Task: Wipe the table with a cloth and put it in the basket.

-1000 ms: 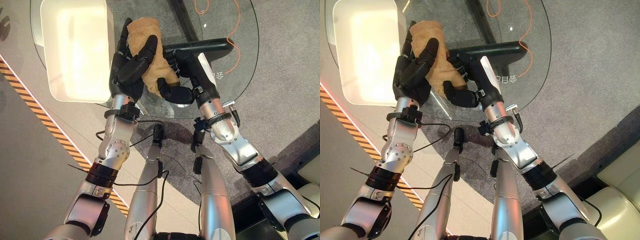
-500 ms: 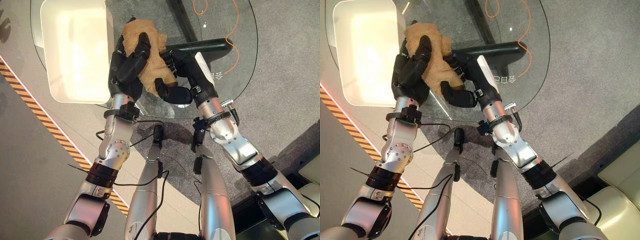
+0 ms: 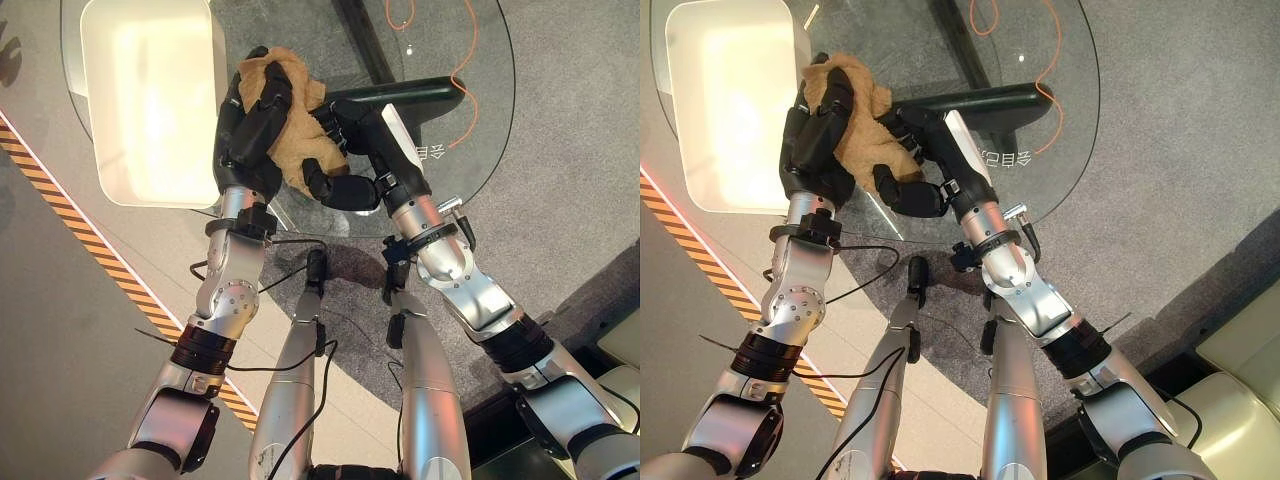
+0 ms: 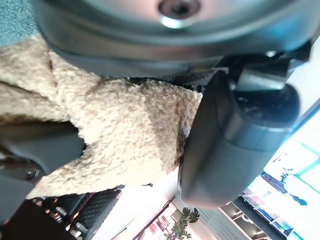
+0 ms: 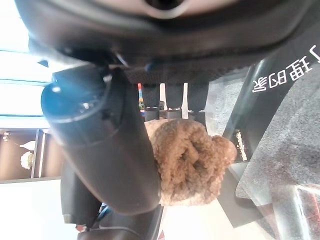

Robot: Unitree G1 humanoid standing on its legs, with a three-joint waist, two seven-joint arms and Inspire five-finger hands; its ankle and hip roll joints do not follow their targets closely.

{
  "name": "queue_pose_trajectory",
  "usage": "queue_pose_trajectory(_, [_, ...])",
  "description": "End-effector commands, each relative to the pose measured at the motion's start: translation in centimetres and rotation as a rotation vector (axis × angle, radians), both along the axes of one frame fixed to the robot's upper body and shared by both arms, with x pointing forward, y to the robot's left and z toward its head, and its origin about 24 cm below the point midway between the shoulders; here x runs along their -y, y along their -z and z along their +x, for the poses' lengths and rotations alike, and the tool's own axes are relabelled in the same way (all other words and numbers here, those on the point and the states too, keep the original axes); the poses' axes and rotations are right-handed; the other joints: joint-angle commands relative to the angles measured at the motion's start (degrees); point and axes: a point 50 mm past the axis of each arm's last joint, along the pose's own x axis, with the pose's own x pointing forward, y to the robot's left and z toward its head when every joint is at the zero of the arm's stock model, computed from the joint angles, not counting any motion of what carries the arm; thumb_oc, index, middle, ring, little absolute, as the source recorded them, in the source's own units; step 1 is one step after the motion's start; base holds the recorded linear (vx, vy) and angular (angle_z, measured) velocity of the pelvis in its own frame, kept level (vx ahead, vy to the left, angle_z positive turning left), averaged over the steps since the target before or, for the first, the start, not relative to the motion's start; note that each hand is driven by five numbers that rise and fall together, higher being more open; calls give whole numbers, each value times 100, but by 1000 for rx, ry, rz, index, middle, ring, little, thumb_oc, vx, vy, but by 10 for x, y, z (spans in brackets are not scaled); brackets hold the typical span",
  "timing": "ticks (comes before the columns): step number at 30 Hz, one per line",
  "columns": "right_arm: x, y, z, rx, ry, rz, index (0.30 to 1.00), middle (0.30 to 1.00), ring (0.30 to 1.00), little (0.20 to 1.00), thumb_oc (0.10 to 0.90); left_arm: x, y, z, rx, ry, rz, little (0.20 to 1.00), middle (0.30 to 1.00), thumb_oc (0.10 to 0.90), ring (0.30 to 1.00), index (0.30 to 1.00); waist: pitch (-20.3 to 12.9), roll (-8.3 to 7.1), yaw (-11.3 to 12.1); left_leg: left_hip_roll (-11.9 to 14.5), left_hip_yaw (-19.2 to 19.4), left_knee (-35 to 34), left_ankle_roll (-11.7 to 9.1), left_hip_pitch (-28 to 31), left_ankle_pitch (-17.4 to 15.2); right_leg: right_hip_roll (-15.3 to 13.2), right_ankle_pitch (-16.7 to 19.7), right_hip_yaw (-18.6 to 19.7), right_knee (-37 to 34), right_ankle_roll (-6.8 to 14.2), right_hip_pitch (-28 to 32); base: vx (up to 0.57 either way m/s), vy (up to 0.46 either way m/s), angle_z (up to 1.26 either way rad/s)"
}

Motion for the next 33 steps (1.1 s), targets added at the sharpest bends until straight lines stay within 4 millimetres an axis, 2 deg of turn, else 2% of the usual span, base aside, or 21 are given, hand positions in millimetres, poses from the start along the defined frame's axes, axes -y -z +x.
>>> queue_pose_trajectory(1, [-43, -88, -70, 426, -365, 178, 300, 300, 300, 200, 100, 13, -61, -25, 334, 52, -48, 200, 300, 100, 300, 300, -168, -32, 85, -395, 414, -109, 253, 188, -173, 278, -143, -172, -409, 245, 410, 0, 0, 0])
queue_pose_trajectory(2, [-43, -88, -70, 423, -365, 181, 380, 380, 380, 293, 193, 14, -61, -26, 334, 50, -49, 200, 300, 100, 300, 300, -168, -30, 83, -398, 412, -111, 256, 190, -176, 280, -141, -167, -412, 245, 408, 0, 0, 0])
queue_pose_trajectory(3, [-43, -88, -69, 421, -365, 182, 507, 507, 507, 442, 342, 14, -61, -26, 335, 47, -51, 200, 300, 100, 300, 300, -168, -29, 81, -399, 413, -110, 257, 186, -179, 277, -138, -166, -416, 246, 403, 0, 0, 0])
queue_pose_trajectory(4, [-43, -88, -69, 420, -365, 183, 561, 561, 561, 505, 405, 13, -61, -26, 335, 46, -52, 200, 300, 100, 300, 300, -168, -31, 80, -398, 414, -114, 256, 189, -180, 276, -137, -165, -421, 248, 407, 0, 0, 0])
queue_pose_trajectory(5, [-43, -88, -69, 421, -363, 185, 900, 900, 900, 900, 800, 13, -61, -26, 336, 45, -53, 200, 300, 100, 300, 300, -168, -29, 80, -397, 417, -119, 257, 192, -179, 276, -135, -167, -422, 249, 404, 0, 0, 0])
queue_pose_trajectory(22, [-42, -88, -68, 428, -350, 199, 900, 900, 900, 900, 800, 4, -69, -32, 402, -48, -95, 200, 300, 100, 300, 300, -168, -72, 75, -405, 438, -86, 256, 235, -218, 275, -143, -187, -433, 232, 455, 0, 0, 0])
queue_pose_trajectory(33, [-40, -90, -67, 443, -320, 210, 900, 900, 900, 900, 800, -12, -73, -35, 415, -204, -197, 200, 300, 100, 300, 300, -168, -92, 72, -393, 439, -128, 234, 264, -212, 289, -154, -177, -444, 232, 471, 0, 0, 0])
